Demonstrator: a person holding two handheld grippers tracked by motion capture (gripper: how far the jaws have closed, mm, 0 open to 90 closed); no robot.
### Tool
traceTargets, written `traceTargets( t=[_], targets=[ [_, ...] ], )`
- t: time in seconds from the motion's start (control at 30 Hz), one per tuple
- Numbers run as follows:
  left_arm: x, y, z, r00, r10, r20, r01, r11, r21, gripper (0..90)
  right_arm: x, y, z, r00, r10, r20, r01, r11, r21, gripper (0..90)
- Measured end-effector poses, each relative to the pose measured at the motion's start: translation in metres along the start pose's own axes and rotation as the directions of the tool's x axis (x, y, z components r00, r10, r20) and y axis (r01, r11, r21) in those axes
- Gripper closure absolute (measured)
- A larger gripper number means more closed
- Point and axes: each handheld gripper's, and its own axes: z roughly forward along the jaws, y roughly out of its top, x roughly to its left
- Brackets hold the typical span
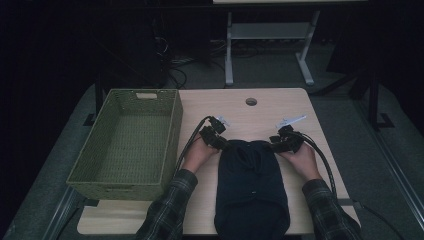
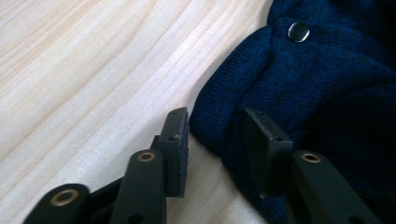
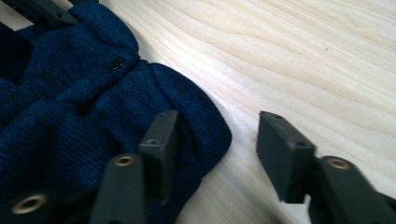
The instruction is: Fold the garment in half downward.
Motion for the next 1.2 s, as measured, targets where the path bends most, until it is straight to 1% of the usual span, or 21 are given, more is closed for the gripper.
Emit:
traceTargets(
  t=[0.13, 0.2, 0.27, 0.33, 0.37, 0.4, 0.43, 0.57, 0.63, 0.7, 0.73, 0.77, 0.83, 0.9, 0.93, 1.0, 1.03, 1.07, 1.13, 1.17, 1.2],
  targets=[
    [-0.001, 0.0, 0.0, 0.9997, -0.016, 0.017, 0.016, 0.9999, -0.004, 68.0, 0.005, -0.002, 0.0, 0.9997, -0.023, -0.011, 0.023, 1.0, -0.007, 66.4],
    [0.0, -0.001, 0.0, 0.9995, -0.021, 0.022, 0.021, 0.9997, -0.01, 71.2, 0.006, -0.004, 0.0, 0.9997, -0.008, -0.022, 0.008, 1.0, -0.023, 71.2],
    [0.0, -0.002, 0.001, 0.9991, -0.026, 0.032, 0.027, 0.9995, -0.017, 76.5, 0.005, -0.007, 0.0, 0.9995, 0.011, -0.031, -0.012, 0.999, -0.044, 75.7],
    [0.0, -0.003, 0.001, 0.9987, -0.038, 0.034, 0.039, 0.999, -0.02, 79.2, 0.005, -0.007, 0.0, 0.9993, 0.02, -0.032, -0.022, 0.999, -0.041, 79.0],
    [0.0, -0.003, 0.0, 0.9986, -0.041, 0.033, 0.042, 0.9989, -0.02, 79.8, 0.006, -0.007, 0.0, 0.9993, 0.021, -0.03, -0.022, 0.999, -0.04, 79.5],
    [-0.001, -0.003, 0.0, 0.9986, -0.043, 0.03, 0.044, 0.9988, -0.023, 80.2, 0.006, -0.006, 0.0, 0.9996, 0.014, -0.026, -0.015, 0.999, -0.03, 80.0],
    [-0.002, -0.003, 0.0, 0.9988, -0.043, 0.023, 0.044, 0.9988, -0.023, 80.4, 0.006, -0.006, 0.0, 0.9997, 0.006, -0.025, -0.007, 0.999, -0.033, 80.0],
    [-0.001, -0.003, -0.002, 0.9979, -0.06, 0.023, 0.061, 0.998, -0.019, 80.7, 0.006, -0.004, -0.001, 0.9995, 0.014, -0.029, -0.014, 1.0, -0.021, 80.1],
    [0.0, -0.002, -0.004, 0.9982, -0.059, 0.016, 0.059, 0.9981, -0.016, 80.8, 0.006, -0.001, -0.003, 0.9999, -0.001, -0.017, 0.0, 1.0, -0.018, 80.2],
    [-0.001, -0.001, -0.006, 0.997, -0.077, 0.005, 0.078, 0.9965, -0.03, 80.9, 0.005, 0.003, -0.005, 0.9999, -0.005, -0.011, 0.005, 1.0, -0.018, 80.2],
    [-0.001, 0.001, -0.008, 0.9968, -0.079, 0.002, 0.079, 0.9963, -0.033, 80.9, 0.005, 0.004, -0.006, 0.9999, -0.007, -0.008, 0.006, 1.0, -0.029, 80.1],
    [-0.001, 0.002, -0.01, 0.9967, -0.082, -0.002, 0.081, 0.996, -0.037, 80.9, 0.004, 0.007, -0.007, 0.9999, 0.002, -0.014, -0.002, 1.0, -0.019, 80.1],
    [-0.001, 0.005, -0.017, 0.9974, -0.07, -0.019, 0.069, 0.997, -0.033, 81.0, 0.004, 0.014, -0.011, 1.0, -0.006, -0.003, 0.006, 1.0, -0.024, 80.1],
    [-0.002, 0.008, -0.023, 0.9964, -0.08, -0.03, 0.078, 0.9955, -0.053, 81.0, 0.005, 0.021, -0.016, 1.0, -0.007, 0.004, 0.007, 0.999, -0.036, 80.1],
    [-0.002, 0.011, -0.027, 0.9968, -0.069, -0.04, 0.066, 0.9964, -0.052, 81.0, 0.005, 0.025, -0.018, 1.0, -0.004, 0.002, 0.004, 1.0, -0.023, 80.1],
    [-0.002, 0.015, -0.036, 0.9965, -0.062, -0.056, 0.058, 0.9961, -0.067, 81.0, 0.005, 0.031, -0.023, 0.9997, -0.019, 0.012, 0.019, 0.999, -0.041, 80.1],
    [-0.002, 0.017, -0.04, 0.9964, -0.06, -0.06, 0.055, 0.9956, -0.076, 81.0, 0.005, 0.035, -0.025, 0.9999, -0.015, 0.005, 0.015, 0.999, -0.039, 80.1],
    [-0.002, 0.019, -0.044, 0.9962, -0.056, -0.067, 0.05, 0.9954, -0.082, 81.0, 0.005, 0.038, -0.028, 0.9997, -0.022, 0.01, 0.022, 0.999, -0.035, 80.0],
    [-0.002, 0.023, -0.051, 0.9961, -0.045, -0.075, 0.038, 0.9954, -0.087, 81.0, 0.006, 0.044, -0.034, 0.9995, -0.027, 0.016, 0.028, 0.998, -0.064, 80.0],
    [-0.002, 0.025, -0.054, 0.9959, -0.04, -0.081, 0.032, 0.9951, -0.094, 81.0, 0.005, 0.048, -0.037, 0.9997, -0.023, 0.013, 0.024, 0.998, -0.061, 80.0],
    [-0.002, 0.028, -0.058, 0.9955, -0.037, -0.087, 0.029, 0.9948, -0.098, 81.0, 0.005, 0.051, -0.04, 0.9994, -0.03, 0.016, 0.031, 0.998, -0.064, 80.1]
  ],
)
